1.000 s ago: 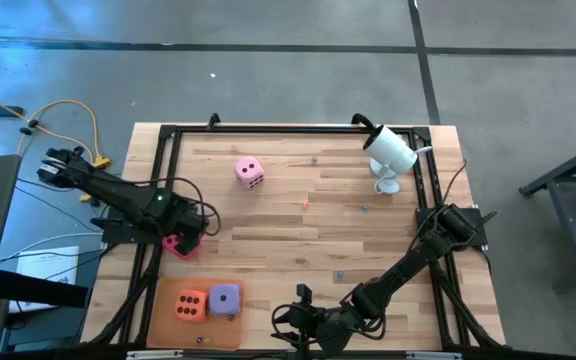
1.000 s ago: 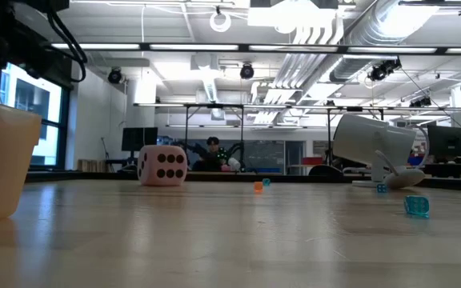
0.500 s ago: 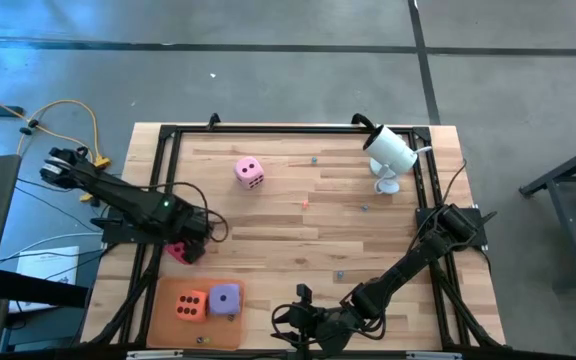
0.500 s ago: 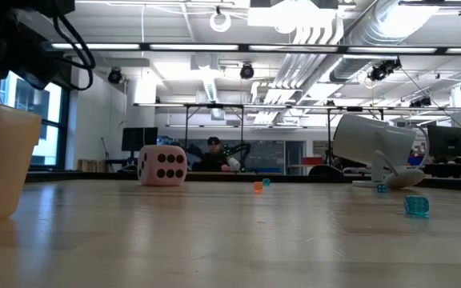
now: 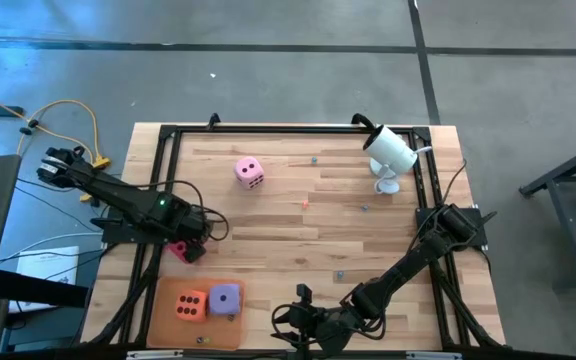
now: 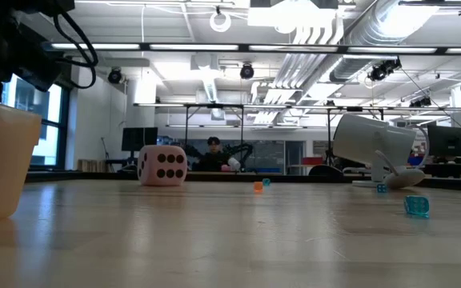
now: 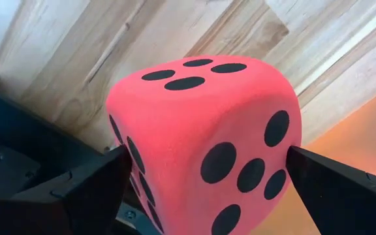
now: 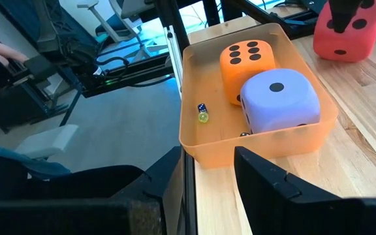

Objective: Pick & Place Dice
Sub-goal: Put the large red dice into the orange bin

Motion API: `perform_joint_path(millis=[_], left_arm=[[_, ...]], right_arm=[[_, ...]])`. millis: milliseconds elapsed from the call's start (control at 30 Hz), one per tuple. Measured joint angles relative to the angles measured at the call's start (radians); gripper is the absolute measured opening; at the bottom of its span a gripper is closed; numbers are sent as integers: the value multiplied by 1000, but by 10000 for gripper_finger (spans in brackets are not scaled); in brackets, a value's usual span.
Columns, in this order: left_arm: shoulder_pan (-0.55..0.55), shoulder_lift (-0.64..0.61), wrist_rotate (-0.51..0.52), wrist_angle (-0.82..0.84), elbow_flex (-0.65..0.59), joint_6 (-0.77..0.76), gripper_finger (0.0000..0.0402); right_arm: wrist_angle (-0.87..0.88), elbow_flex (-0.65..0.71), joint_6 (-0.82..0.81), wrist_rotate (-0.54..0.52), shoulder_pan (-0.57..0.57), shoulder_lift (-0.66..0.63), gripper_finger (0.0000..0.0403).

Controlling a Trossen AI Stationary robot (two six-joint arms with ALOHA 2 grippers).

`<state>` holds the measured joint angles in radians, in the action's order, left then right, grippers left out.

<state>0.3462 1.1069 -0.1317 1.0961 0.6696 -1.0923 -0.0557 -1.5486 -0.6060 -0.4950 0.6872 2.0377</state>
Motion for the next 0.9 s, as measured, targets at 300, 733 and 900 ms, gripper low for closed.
perform_joint_path(millis=[300,733,900], left_arm=[[0,-3,-2,-67,-54,-2,392],[11,-2,106,-127,-55,2,392],[28,7,228,-344,-106,12,392]], right_arm=[[0,0,0,0,0,0,126],[0,0,0,0,0,0,126],[0,0,0,0,0,0,126]])
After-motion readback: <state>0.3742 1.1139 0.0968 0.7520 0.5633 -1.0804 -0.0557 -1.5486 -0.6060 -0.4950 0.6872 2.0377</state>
